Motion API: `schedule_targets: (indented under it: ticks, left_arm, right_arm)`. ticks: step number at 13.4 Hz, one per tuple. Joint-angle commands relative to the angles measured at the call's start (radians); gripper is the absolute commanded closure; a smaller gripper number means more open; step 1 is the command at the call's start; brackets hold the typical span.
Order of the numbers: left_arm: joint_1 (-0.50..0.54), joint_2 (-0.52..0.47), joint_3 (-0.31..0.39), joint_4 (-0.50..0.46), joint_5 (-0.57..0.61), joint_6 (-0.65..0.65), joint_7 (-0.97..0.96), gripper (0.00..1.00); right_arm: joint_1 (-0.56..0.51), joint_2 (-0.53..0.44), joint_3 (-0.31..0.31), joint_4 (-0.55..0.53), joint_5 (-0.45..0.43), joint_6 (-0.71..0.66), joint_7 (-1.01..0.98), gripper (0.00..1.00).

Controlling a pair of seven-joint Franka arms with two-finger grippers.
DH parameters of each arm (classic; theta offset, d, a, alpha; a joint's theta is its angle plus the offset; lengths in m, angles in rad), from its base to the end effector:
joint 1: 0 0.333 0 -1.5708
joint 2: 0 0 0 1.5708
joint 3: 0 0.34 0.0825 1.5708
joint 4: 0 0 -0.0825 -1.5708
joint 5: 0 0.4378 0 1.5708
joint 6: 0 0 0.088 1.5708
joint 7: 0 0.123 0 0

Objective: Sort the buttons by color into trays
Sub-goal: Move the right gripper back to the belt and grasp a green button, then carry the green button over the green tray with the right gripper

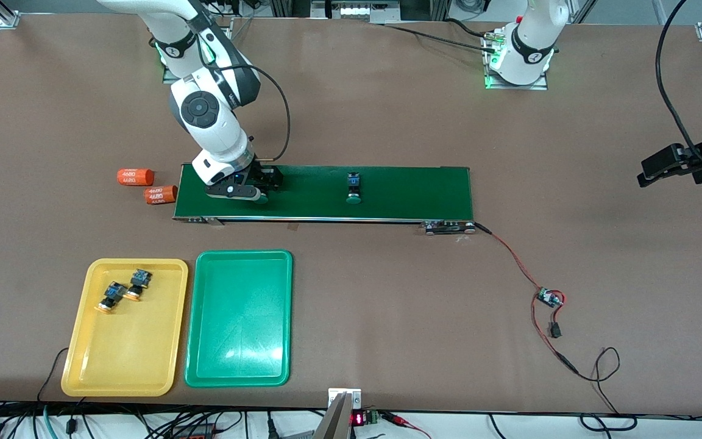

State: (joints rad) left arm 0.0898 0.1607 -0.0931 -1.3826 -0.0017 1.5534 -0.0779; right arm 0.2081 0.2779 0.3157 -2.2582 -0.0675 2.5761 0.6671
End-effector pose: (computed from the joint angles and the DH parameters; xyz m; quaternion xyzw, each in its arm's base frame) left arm 0.6602 0.0028 0.6282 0.9992 0.0379 0.0051 0.0085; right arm 0.5038 0.2958 0.2130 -0.9981 0.0504 -0.0098 0.0352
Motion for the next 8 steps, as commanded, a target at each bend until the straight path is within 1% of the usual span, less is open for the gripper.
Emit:
schedule_targets:
  ticks: [1, 2, 5, 6, 8]
  left_arm:
    - [-0.012, 0.003, -0.001, 0.005, -0.008, 0.008, 0.000, 0.00]
    - [-0.013, 0.003, 0.001, 0.005, -0.008, 0.008, 0.000, 0.00]
    - [-0.010, 0.003, 0.001, 0.005, -0.009, 0.010, 0.000, 0.00]
    - [-0.010, 0.003, 0.001, 0.005, -0.011, 0.010, 0.000, 0.00]
    - [-0.012, 0.003, 0.001, 0.005, -0.012, 0.010, -0.002, 0.00]
  right_arm:
    - [-0.004, 0.011, 0.005, -0.001, 0.012, 0.018, -0.001, 0.67]
    - [-0.010, 0.011, 0.003, -0.001, 0.012, 0.015, -0.001, 0.79]
    - [-0.018, 0.009, 0.000, 0.000, 0.012, 0.009, -0.007, 0.98]
    - [-0.032, 0.003, 0.000, 0.006, 0.012, -0.005, -0.014, 1.00]
    - [-0.036, -0.020, -0.001, 0.043, 0.011, -0.060, -0.018, 1.00]
